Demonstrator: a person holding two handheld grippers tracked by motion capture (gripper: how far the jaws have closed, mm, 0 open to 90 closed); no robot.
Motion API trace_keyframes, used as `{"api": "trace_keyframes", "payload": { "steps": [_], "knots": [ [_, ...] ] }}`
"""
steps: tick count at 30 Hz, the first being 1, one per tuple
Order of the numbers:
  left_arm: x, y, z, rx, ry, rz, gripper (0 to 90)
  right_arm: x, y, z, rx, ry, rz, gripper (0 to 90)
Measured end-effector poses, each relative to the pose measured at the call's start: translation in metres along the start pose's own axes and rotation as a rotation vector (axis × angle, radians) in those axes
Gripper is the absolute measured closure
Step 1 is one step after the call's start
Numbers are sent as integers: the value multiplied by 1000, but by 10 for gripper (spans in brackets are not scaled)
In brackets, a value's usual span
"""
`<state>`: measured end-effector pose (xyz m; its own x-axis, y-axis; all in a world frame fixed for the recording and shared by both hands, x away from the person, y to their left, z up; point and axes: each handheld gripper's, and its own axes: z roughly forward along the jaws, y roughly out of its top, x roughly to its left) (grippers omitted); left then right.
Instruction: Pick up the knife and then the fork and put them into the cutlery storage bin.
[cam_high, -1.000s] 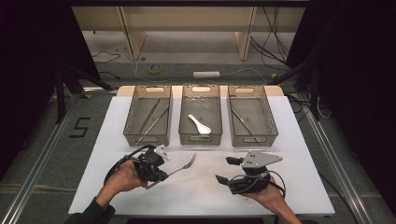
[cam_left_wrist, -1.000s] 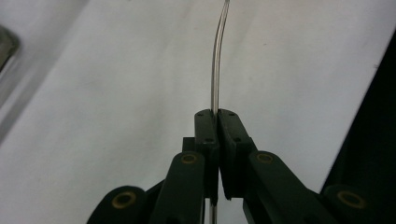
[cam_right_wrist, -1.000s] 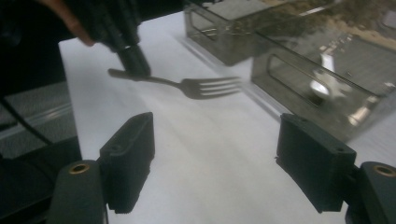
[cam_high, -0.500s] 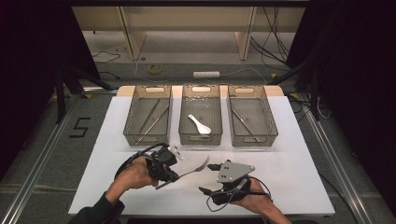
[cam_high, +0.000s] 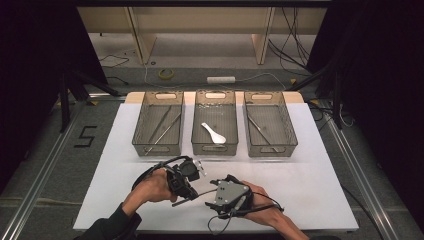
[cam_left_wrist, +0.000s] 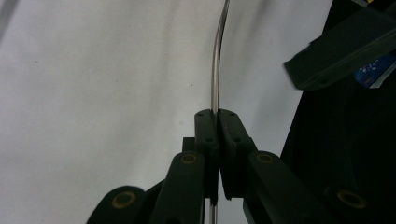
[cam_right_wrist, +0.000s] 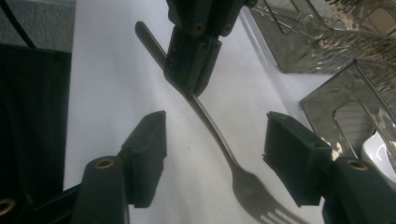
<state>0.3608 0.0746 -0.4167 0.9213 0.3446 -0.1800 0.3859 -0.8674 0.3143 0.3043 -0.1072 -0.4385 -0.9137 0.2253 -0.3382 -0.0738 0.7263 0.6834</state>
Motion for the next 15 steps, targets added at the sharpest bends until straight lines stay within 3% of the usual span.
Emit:
{"api": "trace_keyframes", "payload": {
  "steps": [5, 15],
  "knots": [
    [-2, 2, 0, 13, -5, 8, 868, 2, 2, 9, 41, -2, -73, 458],
    [-7, 8, 2, 39, -16, 33, 868, 6, -2, 21, 114, -8, -154, 584]
  ]
}}
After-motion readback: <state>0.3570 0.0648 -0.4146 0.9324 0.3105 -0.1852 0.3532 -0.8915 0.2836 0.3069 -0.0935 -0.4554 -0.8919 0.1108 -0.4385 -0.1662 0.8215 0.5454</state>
